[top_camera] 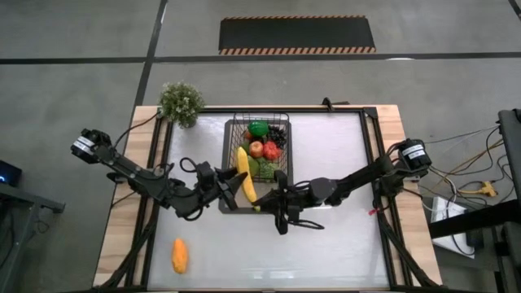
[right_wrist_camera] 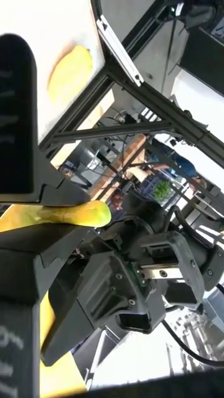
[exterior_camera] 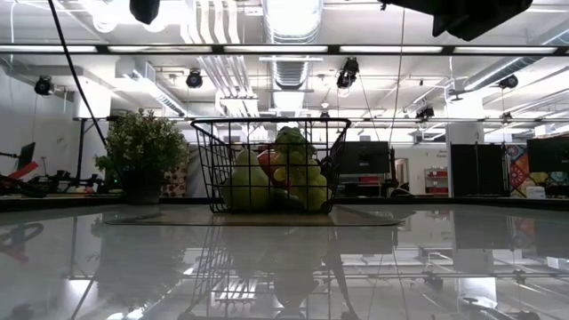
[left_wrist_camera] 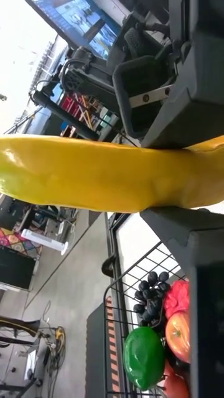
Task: Build produce basket
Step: Put the banana into the black wire basket
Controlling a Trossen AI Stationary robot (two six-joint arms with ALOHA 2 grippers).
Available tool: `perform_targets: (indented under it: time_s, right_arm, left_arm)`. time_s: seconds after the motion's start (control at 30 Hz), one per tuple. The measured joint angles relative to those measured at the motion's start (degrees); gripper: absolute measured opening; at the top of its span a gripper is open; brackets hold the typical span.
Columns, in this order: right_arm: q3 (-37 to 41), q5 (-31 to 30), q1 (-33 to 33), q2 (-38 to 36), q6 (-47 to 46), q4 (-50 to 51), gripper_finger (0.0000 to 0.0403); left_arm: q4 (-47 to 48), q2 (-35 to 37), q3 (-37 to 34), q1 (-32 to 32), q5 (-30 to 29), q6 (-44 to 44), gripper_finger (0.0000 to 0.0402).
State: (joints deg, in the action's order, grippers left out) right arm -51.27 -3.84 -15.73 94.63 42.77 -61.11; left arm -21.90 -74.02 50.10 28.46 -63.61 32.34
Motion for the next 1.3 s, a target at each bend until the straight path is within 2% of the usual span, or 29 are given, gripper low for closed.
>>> perform_targets:
  time_s: [0.2,0.37,0.63,0.83,0.87,0.9,1.0,1.07,1.2,1.3]
  right_arm:
    - [0.00,-0.03,-0.02,-0.49,-3.36,1.19,0.0020]
    - [0.00,-0.11,-0.02,-3.25,-9.26,4.88,0.0020]
    - [0.04,-3.32,1.94,-14.36,-26.60,20.03,0.0020]
    - [0.09,-3.79,6.02,-21.15,-46.35,26.22,0.0019]
    - [0.04,-2.94,7.16,-22.12,-51.32,27.41,0.0019]
    - [-0.13,1.59,8.36,-23.15,-57.31,31.59,0.0019]
    - [0.32,5.37,12.18,-23.89,-73.99,31.29,0.0019]
    - [1.06,4.54,13.47,-23.55,-82.10,31.55,0.0019]
    - [1.11,-2.20,13.90,-20.88,-85.69,27.03,0.0019]
    - [1.19,-3.26,14.01,-17.80,-88.61,22.96,0.0019]
  left_arm:
    - [0.03,0.36,-0.01,-0.19,1.79,-4.28,0.0194]
    - [0.13,1.71,-0.01,-0.17,2.49,-16.06,0.0238]
    - [0.28,3.82,-0.47,-0.11,4.57,-41.98,0.0245]
    - [3.34,6.06,-1.08,-0.13,4.44,-51.78,0.0245]
    - [4.03,6.27,-1.08,-0.17,4.45,-52.65,0.0245]
    - [4.78,6.49,-1.08,-0.19,4.44,-53.56,0.0245]
    - [5.94,6.67,-1.17,-0.19,3.75,-56.80,0.0245]
    - [5.95,6.71,-1.28,-0.19,2.56,-59.69,0.0245]
    - [5.88,6.98,-1.39,-0.37,-0.53,-64.50,0.0245]
    - [5.87,7.54,-1.39,-0.39,-1.49,-65.75,0.0245]
